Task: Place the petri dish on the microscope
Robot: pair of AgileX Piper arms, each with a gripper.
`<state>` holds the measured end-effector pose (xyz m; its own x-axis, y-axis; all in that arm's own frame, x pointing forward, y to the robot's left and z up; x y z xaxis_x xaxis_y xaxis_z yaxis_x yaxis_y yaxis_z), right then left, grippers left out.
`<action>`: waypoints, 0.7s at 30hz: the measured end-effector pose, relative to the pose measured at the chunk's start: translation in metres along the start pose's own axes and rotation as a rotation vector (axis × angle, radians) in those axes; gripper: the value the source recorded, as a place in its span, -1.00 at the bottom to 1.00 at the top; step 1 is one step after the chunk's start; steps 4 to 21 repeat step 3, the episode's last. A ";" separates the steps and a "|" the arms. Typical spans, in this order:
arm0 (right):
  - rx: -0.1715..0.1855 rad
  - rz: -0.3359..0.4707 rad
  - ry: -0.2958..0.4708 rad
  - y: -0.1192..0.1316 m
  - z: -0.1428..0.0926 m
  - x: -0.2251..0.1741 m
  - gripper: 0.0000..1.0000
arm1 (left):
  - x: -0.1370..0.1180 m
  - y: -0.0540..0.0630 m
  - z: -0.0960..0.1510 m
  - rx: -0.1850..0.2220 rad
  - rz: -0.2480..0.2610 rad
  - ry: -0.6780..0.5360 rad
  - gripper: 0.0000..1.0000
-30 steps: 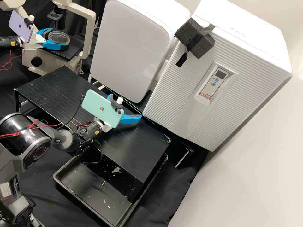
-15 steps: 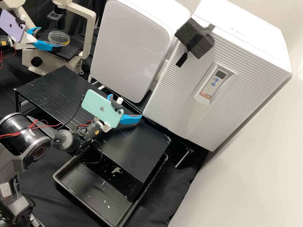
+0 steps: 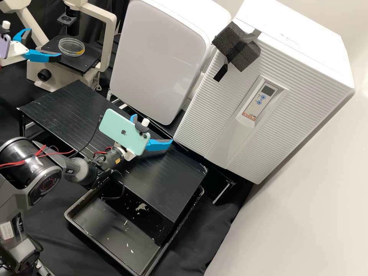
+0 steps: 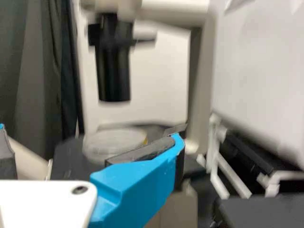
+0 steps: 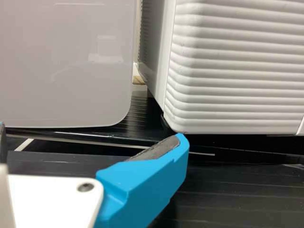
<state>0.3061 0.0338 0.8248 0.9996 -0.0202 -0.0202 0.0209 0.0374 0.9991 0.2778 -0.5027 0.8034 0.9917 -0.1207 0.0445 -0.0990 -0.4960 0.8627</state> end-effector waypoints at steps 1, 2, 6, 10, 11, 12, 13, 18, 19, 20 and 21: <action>0.000 0.000 0.000 0.000 0.000 0.000 1.00 | -0.003 0.000 0.001 -0.002 0.027 -0.006 1.00; 0.000 0.000 0.000 0.000 0.000 0.000 1.00 | -0.005 0.000 0.002 -0.007 0.039 -0.006 1.00; 0.000 0.000 0.000 0.000 0.000 0.000 1.00 | -0.006 0.000 0.003 -0.013 0.047 -0.004 1.00; 0.000 0.000 0.000 0.000 0.000 0.000 1.00 | -0.006 0.000 0.003 -0.013 0.047 -0.004 1.00; 0.000 0.000 0.000 0.000 0.000 0.000 1.00 | -0.006 0.000 0.003 -0.013 0.047 -0.004 1.00; 0.000 0.000 0.000 0.000 0.000 0.000 1.00 | -0.006 0.000 0.003 -0.013 0.047 -0.004 1.00; 0.000 0.000 0.000 0.000 0.000 0.000 1.00 | -0.006 0.000 0.003 -0.013 0.047 -0.004 1.00; 0.000 0.000 0.000 0.000 0.000 0.000 1.00 | -0.006 0.000 0.003 -0.013 0.047 -0.004 1.00; 0.000 0.000 0.000 0.000 0.000 0.000 1.00 | -0.006 0.000 0.003 -0.013 0.047 -0.004 1.00; 0.000 0.000 0.000 0.000 0.000 0.000 1.00 | -0.006 0.000 0.003 -0.013 0.047 -0.004 1.00; 0.000 0.000 0.000 0.000 0.000 0.000 1.00 | -0.006 0.000 0.003 -0.013 0.047 -0.004 1.00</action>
